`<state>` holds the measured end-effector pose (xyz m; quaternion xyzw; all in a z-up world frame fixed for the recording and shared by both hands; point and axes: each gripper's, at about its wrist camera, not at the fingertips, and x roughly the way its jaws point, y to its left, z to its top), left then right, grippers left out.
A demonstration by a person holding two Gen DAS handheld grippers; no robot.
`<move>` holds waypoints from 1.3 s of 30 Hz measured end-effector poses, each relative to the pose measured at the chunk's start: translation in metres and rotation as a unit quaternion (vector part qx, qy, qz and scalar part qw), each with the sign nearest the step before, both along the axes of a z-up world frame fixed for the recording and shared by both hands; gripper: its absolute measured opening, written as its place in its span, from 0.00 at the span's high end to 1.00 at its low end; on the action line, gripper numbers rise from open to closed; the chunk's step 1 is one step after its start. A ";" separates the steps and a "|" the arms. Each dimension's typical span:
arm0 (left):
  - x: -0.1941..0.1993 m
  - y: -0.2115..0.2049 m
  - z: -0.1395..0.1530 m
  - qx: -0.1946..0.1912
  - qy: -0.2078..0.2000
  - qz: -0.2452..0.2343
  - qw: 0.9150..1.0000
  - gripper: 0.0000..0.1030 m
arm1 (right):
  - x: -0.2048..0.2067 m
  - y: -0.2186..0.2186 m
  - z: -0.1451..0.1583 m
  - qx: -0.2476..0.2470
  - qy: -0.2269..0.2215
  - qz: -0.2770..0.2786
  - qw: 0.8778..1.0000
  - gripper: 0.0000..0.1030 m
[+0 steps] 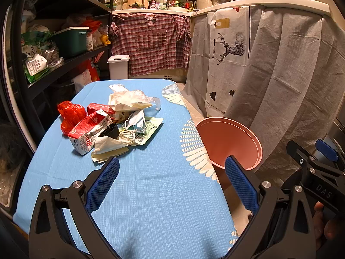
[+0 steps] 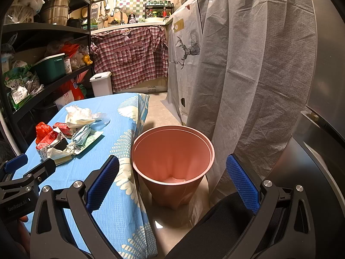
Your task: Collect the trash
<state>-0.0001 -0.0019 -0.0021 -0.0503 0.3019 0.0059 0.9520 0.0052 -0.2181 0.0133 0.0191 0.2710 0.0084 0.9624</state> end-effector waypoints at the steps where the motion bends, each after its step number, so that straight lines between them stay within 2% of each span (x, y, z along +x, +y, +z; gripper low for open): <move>1: 0.000 0.000 0.000 0.000 0.000 0.000 1.000 0.08 | 0.000 0.000 0.000 0.000 0.000 0.000 1.000 0.06; 27: 0.000 0.000 0.000 0.000 0.000 0.000 1.000 0.08 | -0.001 0.000 -0.001 0.000 -0.002 0.000 1.000 0.06; 29: 0.000 0.000 0.000 0.000 0.000 0.000 1.000 0.08 | -0.002 0.000 0.001 0.000 -0.002 0.002 1.000 0.08; 33: -0.001 0.000 0.002 -0.001 0.001 0.004 1.000 0.08 | 0.002 -0.008 0.009 0.009 -0.004 0.003 1.000 0.19; 36: -0.004 0.002 0.008 -0.013 -0.003 0.011 1.000 0.14 | 0.002 -0.011 0.012 0.027 -0.010 0.007 1.000 0.32; 37: -0.006 0.002 0.012 -0.013 -0.008 0.017 1.000 0.18 | 0.002 -0.012 0.015 0.033 -0.018 0.009 0.999 0.39; 39: -0.008 0.003 0.018 -0.012 -0.017 0.023 1.000 0.24 | 0.001 -0.010 0.019 0.037 -0.037 0.012 0.999 0.46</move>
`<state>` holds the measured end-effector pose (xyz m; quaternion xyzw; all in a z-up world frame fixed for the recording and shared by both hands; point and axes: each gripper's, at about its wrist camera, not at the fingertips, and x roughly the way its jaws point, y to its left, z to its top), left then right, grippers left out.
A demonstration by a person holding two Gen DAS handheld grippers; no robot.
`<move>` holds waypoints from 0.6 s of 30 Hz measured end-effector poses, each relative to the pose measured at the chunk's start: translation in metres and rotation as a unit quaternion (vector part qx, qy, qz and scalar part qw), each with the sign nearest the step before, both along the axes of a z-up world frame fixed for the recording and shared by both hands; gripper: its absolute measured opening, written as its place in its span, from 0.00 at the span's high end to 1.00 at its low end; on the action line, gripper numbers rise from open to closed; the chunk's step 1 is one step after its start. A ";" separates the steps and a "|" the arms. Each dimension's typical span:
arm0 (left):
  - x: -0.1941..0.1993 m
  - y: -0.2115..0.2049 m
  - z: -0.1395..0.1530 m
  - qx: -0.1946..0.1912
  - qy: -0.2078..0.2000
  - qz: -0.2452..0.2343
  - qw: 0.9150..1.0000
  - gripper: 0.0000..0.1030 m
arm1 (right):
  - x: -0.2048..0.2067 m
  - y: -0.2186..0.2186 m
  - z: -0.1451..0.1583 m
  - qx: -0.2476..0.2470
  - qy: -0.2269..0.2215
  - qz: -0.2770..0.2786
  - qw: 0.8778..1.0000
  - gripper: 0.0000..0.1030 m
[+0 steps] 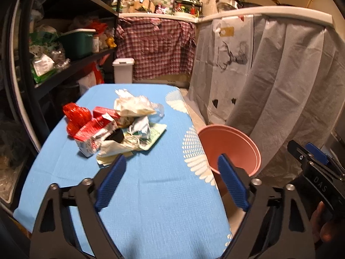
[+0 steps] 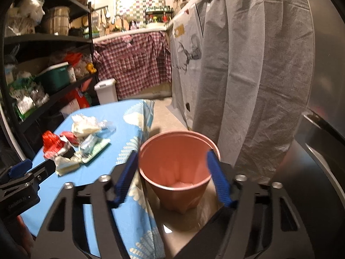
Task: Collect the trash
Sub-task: 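Grasp the red plastic bag with the left tool while the right tool grasps the clear plastic bag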
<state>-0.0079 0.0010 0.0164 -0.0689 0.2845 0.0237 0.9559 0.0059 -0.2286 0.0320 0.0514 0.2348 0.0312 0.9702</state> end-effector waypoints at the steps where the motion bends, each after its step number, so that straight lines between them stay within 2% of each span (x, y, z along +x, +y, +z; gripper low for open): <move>1: -0.001 0.001 0.004 0.003 -0.008 0.006 1.000 0.26 | 0.000 0.002 0.000 -0.001 -0.007 0.000 1.000 0.49; 3: -0.002 0.004 0.007 0.008 -0.017 0.014 1.000 0.29 | 0.002 0.006 0.004 -0.001 -0.021 0.002 1.000 0.53; 4: -0.002 0.006 0.009 0.010 -0.017 0.016 1.000 0.34 | 0.003 0.008 0.005 0.001 -0.020 0.004 1.000 0.55; 5: 0.000 0.008 0.011 0.010 -0.014 0.019 1.000 0.38 | 0.007 0.010 0.006 0.007 -0.014 0.015 1.000 0.58; 7: 0.001 0.012 0.013 0.014 -0.015 0.023 1.000 0.40 | 0.014 0.018 0.007 0.014 0.000 0.034 0.999 0.69; 9: 0.002 0.015 0.017 0.021 -0.019 0.024 0.999 0.42 | 0.020 0.027 0.008 0.022 0.007 0.053 0.998 0.72; 12: 0.006 0.021 0.024 0.021 -0.018 0.020 0.999 0.47 | 0.027 0.041 0.014 0.029 0.007 0.080 0.996 0.73; 14: 0.011 0.028 0.028 0.019 -0.014 0.022 0.999 0.54 | 0.034 0.053 0.018 0.033 0.008 0.104 0.994 0.73; 16: 0.018 0.039 0.031 0.011 -0.006 0.026 1.000 0.55 | 0.040 0.064 0.022 0.037 0.007 0.118 0.992 0.73; 18: 0.025 0.049 0.033 0.008 0.002 0.025 1.000 0.63 | 0.044 0.072 0.026 0.038 0.004 0.128 0.991 0.73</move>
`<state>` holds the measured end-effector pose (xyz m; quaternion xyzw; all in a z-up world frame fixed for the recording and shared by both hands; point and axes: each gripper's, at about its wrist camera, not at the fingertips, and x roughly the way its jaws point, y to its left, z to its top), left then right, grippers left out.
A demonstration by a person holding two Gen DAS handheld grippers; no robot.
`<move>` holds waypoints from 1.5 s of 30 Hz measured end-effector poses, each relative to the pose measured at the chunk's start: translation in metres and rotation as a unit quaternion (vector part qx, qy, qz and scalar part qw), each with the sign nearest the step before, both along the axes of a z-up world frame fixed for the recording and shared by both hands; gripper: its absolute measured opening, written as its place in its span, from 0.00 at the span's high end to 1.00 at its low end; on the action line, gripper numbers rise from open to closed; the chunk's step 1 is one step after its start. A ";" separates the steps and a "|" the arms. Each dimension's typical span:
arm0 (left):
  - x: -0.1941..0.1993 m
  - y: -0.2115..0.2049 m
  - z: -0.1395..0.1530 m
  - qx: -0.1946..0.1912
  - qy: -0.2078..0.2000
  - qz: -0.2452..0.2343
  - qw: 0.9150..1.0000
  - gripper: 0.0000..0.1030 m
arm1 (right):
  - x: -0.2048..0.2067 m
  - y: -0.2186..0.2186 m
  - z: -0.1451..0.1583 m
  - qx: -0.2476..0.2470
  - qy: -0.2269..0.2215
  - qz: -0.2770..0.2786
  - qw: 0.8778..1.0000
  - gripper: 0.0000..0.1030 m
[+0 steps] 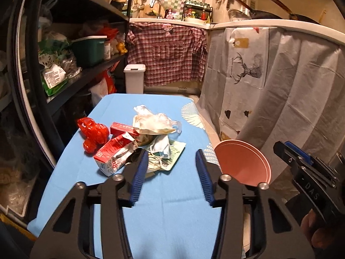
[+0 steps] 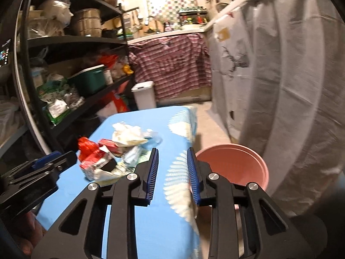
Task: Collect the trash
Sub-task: 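Grasp the red plastic bag with the left tool while the right tool grasps the clear plastic bag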
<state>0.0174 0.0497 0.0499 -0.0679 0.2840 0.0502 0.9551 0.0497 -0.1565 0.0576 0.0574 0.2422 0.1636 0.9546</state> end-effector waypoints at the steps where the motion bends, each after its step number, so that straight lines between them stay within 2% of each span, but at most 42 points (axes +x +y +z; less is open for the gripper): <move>1: 0.002 0.004 0.000 0.000 0.001 -0.001 1.000 0.64 | 0.006 0.006 0.003 0.000 0.000 0.008 1.000 0.73; 9: 0.036 0.048 0.020 0.018 -0.008 -0.008 1.000 0.64 | 0.060 0.036 0.016 0.015 0.012 0.064 0.998 0.73; 12: 0.053 0.070 0.024 0.038 -0.012 -0.008 0.999 0.64 | 0.085 0.050 0.020 0.016 0.008 0.094 0.995 0.73; 13: 0.061 0.082 0.024 0.042 -0.015 -0.008 0.999 0.64 | 0.094 0.056 0.021 0.012 0.007 0.103 0.995 0.77; 15: 0.073 0.100 0.023 0.045 -0.016 -0.003 0.999 0.65 | 0.110 0.067 0.020 0.008 0.008 0.113 0.994 0.93; 16: 0.077 0.108 0.022 0.042 -0.016 -0.001 0.999 0.66 | 0.121 0.076 0.019 0.008 0.009 0.122 0.992 0.97; 19: 0.090 0.132 0.014 0.034 -0.017 0.013 0.999 0.67 | 0.138 0.091 0.015 0.003 0.005 0.136 0.991 0.97; 24: 0.103 0.168 -0.012 0.006 -0.003 0.035 0.999 0.67 | 0.168 0.114 -0.006 0.007 0.013 0.145 0.989 0.91; 27: 0.111 0.188 -0.035 -0.002 0.022 0.053 0.998 0.67 | 0.184 0.124 -0.029 0.006 0.030 0.139 0.990 0.80; 35: 0.135 0.211 -0.079 -0.016 0.071 0.067 0.995 0.65 | 0.218 0.154 -0.075 -0.018 0.080 0.157 0.984 0.64; 38: 0.143 0.218 -0.092 -0.028 0.085 0.072 0.993 0.63 | 0.227 0.164 -0.088 -0.025 0.094 0.168 0.981 0.61; 41: 0.150 0.222 -0.099 -0.037 0.095 0.068 0.992 0.53 | 0.233 0.172 -0.097 -0.034 0.104 0.175 0.978 0.59; 45: 0.157 0.223 -0.104 -0.040 0.099 0.067 0.992 0.51 | 0.239 0.174 -0.105 -0.038 0.115 0.178 0.977 0.58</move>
